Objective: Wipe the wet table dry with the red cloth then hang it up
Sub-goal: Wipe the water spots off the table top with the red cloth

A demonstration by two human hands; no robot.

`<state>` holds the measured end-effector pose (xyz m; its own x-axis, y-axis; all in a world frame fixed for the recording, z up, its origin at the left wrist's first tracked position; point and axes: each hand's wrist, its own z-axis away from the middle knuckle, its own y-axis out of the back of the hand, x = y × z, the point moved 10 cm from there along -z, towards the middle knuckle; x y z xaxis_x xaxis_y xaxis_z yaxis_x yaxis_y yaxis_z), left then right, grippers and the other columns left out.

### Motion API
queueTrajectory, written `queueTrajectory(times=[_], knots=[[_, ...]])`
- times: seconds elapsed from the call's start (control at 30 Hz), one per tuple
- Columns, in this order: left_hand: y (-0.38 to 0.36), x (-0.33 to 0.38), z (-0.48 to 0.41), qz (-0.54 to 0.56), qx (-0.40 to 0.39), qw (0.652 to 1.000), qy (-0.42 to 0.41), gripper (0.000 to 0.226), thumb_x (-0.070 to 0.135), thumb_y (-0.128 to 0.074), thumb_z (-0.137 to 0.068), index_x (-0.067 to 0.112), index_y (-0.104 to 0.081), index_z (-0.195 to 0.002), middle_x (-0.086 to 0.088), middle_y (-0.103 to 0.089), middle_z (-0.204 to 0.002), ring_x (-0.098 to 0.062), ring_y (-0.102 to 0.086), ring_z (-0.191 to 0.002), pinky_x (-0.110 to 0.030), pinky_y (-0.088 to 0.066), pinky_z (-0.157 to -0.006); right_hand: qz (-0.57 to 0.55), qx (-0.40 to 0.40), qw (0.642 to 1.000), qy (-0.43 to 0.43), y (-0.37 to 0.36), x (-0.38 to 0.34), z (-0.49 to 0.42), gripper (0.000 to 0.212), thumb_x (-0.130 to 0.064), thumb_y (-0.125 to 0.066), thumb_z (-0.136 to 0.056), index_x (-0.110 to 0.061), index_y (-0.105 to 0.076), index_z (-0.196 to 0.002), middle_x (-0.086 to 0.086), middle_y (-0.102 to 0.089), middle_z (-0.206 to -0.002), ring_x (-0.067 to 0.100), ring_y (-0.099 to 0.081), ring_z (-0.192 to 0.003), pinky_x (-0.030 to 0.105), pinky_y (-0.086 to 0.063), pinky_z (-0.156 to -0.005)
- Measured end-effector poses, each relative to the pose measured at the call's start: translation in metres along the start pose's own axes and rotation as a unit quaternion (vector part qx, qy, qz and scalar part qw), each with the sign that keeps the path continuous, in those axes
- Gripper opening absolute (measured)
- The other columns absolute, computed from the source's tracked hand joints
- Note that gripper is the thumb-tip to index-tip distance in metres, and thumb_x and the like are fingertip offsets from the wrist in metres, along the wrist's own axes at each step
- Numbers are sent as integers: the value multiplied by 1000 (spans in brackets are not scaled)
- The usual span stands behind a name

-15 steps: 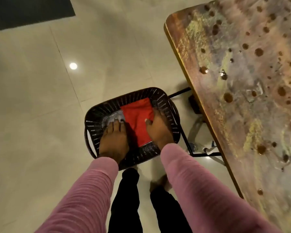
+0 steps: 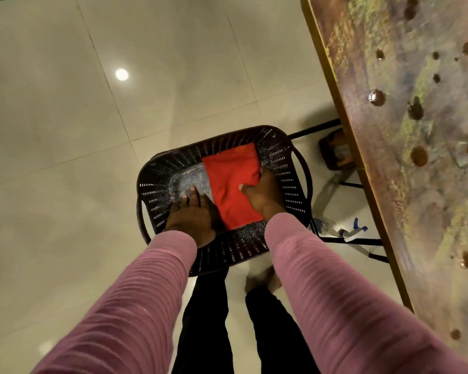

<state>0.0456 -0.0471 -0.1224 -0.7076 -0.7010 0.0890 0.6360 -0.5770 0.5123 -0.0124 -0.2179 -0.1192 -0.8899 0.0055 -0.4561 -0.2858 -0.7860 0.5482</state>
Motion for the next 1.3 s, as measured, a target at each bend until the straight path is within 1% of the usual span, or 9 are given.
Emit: queueTrajectory(times=[0.13,0.33,0.47,0.7,0.8,0.9,1.03,1.2,1.3], knots=[[0,-1,-4,-9,-24,1000,-18,95,43,-55,-88,4,3,-153,-24,8,-159,-38,-9,-147,-46,-18,-118,-6,-37,999,0,-9,-10,-2,29,-21,-71,-76,-7,-65,-102,11,-68,-99,30,-64,-91,41,-51,-87],[-5,-2,-8,3,-53,998,-26,98,47,-54,-88,6,7,-152,-23,12,-158,-39,-6,-147,-45,-16,-119,15,-25,999,37,-12,-18,3,41,-23,-63,-84,-14,-51,-123,9,-57,-123,29,-54,-113,43,-42,-100],[-3,-2,-6,-3,-71,997,-25,94,43,-52,-89,7,6,-152,-23,12,-158,-40,-8,-147,-45,-20,-117,-20,-32,998,54,-8,-25,20,30,-17,-61,-87,-13,-54,-116,8,-60,-116,27,-56,-106,43,-44,-97],[0,-9,-5,47,-63,997,16,56,35,-50,-96,13,-37,-146,-15,-39,-149,-32,-39,-136,-39,-35,-110,-110,-67,985,111,53,-71,88,9,-19,-63,-82,-21,-59,-91,-2,-68,-86,9,-65,-75,35,-55,-74],[14,7,-3,42,-70,997,-5,58,33,-46,-98,23,-27,-152,-15,-24,-157,-34,-28,-142,-41,-30,-114,-146,-59,978,139,104,-89,118,18,-18,-63,-79,-26,-62,-95,-6,-69,-89,5,-66,-76,28,-55,-70],[36,20,2,65,-83,994,-6,53,39,-37,-98,35,-29,-149,-11,-34,-154,-31,-38,-138,-38,-34,-111,-179,-30,973,139,166,-100,139,37,-21,-65,-72,-21,-61,-109,-3,-70,-96,11,-68,-82,32,-57,-73],[87,53,8,132,-17,991,-18,44,45,-45,-95,23,-55,-132,-11,-58,-133,-27,-57,-118,-32,-46,-96,-166,28,977,130,247,-104,149,35,-24,-70,-77,-20,-63,-111,-2,-72,-91,15,-70,-76,40,-56,-72],[185,92,25,335,130,931,-64,19,24,-54,-92,23,-66,-76,-1,-68,-76,-24,-68,-82,-26,-44,-66,-123,107,974,157,336,-119,148,27,-21,-62,-87,-42,-50,-99,-11,-66,-80,10,-68,-62,29,-53,-54],[236,91,29,435,222,872,-32,22,24,-53,-91,19,-74,-97,0,-74,-86,-19,-70,-82,-31,-54,-79,8,215,948,233,374,-142,143,9,-17,-59,-86,-25,-57,-89,-7,-59,-68,4,-59,-52,15,-42,-44]])
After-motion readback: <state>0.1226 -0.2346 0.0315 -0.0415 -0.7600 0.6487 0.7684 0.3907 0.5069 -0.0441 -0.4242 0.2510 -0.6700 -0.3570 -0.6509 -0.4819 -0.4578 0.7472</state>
